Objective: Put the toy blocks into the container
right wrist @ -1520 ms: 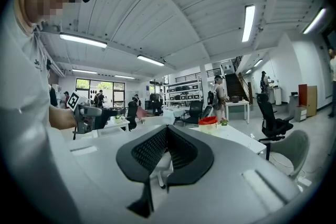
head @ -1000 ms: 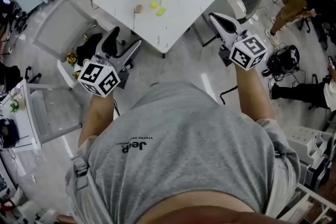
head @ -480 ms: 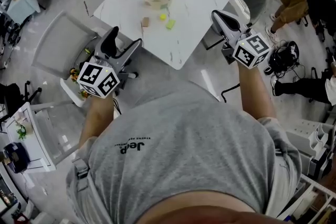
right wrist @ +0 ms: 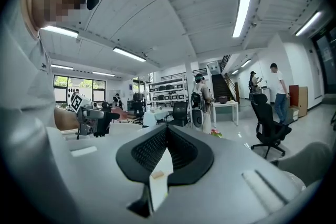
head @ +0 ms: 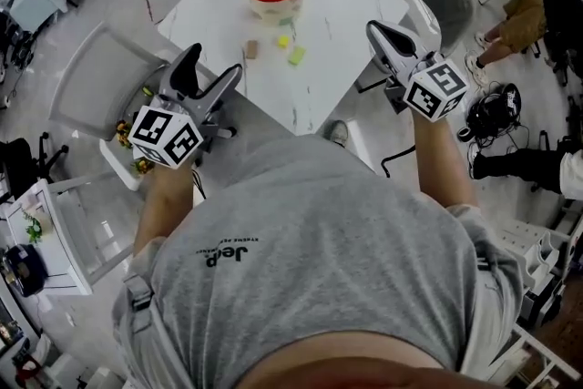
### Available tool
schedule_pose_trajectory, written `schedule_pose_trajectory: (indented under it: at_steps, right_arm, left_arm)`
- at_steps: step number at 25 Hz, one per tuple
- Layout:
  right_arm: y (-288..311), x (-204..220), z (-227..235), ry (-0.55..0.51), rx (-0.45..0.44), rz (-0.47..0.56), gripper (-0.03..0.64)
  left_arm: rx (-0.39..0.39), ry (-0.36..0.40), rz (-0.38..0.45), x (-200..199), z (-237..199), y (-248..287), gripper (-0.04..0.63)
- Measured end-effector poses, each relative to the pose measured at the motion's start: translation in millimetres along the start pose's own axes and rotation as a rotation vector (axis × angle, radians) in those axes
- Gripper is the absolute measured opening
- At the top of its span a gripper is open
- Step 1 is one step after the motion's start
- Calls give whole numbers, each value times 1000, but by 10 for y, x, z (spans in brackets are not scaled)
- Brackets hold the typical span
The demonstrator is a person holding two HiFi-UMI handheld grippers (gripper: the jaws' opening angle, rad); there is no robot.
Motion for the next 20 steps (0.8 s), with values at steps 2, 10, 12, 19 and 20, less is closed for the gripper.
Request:
schedule_pose_trajectory:
  at_steps: [2,10,12,19,20]
  right_arm:
    - [124,28,208,1,-32,6,3]
    - [666,142,1223,61,-210,13,3]
    - [777,180,1400,63,-253,16,3]
    - [1068,274,1618,80,-285,32,3]
    - [1107,281,1614,80,-274,34,3]
  left_arm:
    - [-23,4,-4,11,-46,178,437]
    - [-199,-38,33,-49,-103,927,437]
    - [-242,-37,19,-47,-96,1065,439]
    - [-300,-62,-48,111,-294,1234,437]
    - [-296,-68,-52,133,-378,1230,439]
Point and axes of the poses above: the fingertips, and each gripper's own axes: y forward along the fingers, z to its right, x out of its underside, the point moved 2 cm from there along -y, backward along the fingers, and after that the axes turned 8 degrees about x, right-handed, at the moved point
